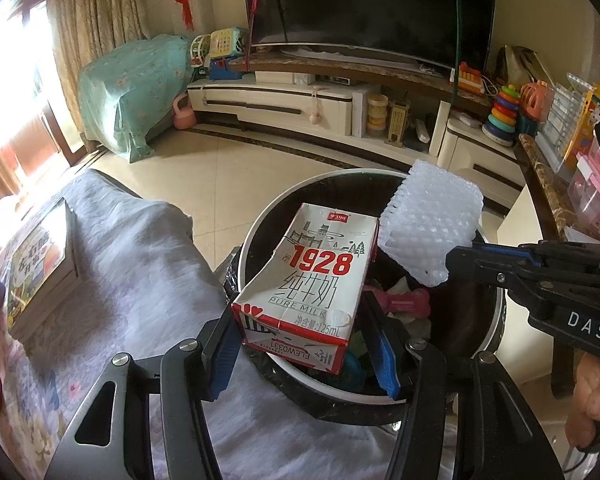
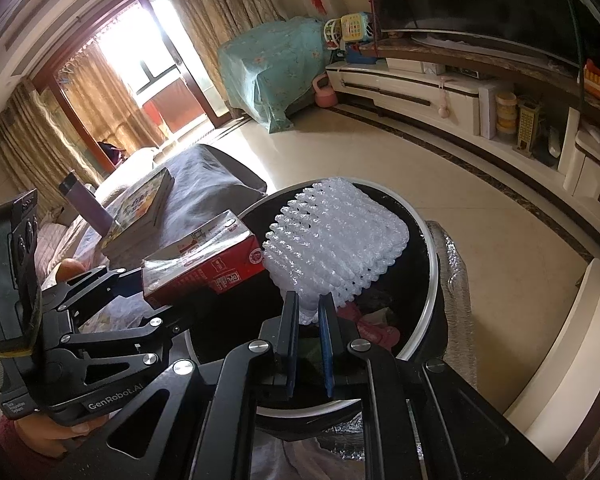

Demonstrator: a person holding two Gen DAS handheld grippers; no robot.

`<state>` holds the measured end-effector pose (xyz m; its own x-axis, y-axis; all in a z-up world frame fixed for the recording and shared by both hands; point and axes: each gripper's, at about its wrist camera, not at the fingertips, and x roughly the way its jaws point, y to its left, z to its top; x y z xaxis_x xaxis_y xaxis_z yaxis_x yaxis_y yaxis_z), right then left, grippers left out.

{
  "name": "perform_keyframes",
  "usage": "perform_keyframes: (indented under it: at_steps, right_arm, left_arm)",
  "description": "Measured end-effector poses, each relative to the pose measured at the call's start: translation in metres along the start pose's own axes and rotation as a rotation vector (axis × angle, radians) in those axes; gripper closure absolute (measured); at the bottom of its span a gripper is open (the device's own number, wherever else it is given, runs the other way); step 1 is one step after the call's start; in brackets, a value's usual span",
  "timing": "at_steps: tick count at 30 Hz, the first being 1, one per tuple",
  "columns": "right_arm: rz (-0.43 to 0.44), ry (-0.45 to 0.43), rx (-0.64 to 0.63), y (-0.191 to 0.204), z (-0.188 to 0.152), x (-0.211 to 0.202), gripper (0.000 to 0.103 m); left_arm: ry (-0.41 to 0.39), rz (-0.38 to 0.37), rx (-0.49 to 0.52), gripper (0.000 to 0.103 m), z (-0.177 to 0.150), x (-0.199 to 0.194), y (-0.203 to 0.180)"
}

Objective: Collect trash

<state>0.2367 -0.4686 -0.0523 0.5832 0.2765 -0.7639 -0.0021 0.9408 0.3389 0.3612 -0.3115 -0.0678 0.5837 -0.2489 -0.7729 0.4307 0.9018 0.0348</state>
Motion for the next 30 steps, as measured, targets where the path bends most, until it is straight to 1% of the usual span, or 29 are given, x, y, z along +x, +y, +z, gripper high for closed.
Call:
perform_keyframes:
  at_steps: [7,11,13,15,16,18,20,25,28,30]
  right_arm:
    - [-0.010,0.006,0.007,-0.005,0.000,0.002,0.091]
    - [-0.007,0.012,0.017,-0.008,0.002,0.003,0.089]
    - [0.000,0.015,0.030,-0.011,0.002,0.002,0.086]
    - [0.006,0.014,0.041,-0.013,0.002,0.000,0.077]
    - [0.008,0.012,0.045,-0.014,0.002,-0.001,0.074]
    - [0.013,0.002,0.050,-0.013,0.001,-0.006,0.062]
    - [0.018,-0.008,0.048,-0.010,0.001,-0.010,0.060]
    - [0.021,-0.040,0.046,-0.001,-0.002,-0.024,0.057]
    - [0.024,-0.060,0.051,0.003,-0.004,-0.032,0.050]
    - [0.025,-0.074,0.053,0.007,-0.007,-0.037,0.043]
  left_arm:
    - [0.008,-0.008,-0.008,0.048,0.002,0.002,0.000]
    - [0.017,-0.012,-0.022,0.047,0.004,0.003,0.002]
    - [0.019,-0.006,-0.033,0.046,0.004,0.001,0.004]
    - [0.017,-0.004,-0.038,0.045,0.004,-0.002,0.005]
    - [0.013,0.000,-0.039,0.042,0.004,-0.004,0.006]
    - [0.001,0.004,-0.041,0.039,0.002,-0.009,0.007]
    - [-0.003,0.003,-0.043,0.038,0.000,-0.013,0.007]
    - [-0.015,0.000,-0.056,0.037,-0.007,-0.025,0.011]
    - [-0.026,-0.003,-0.065,0.037,-0.014,-0.036,0.016]
    - [-0.032,-0.004,-0.067,0.036,-0.018,-0.043,0.018]
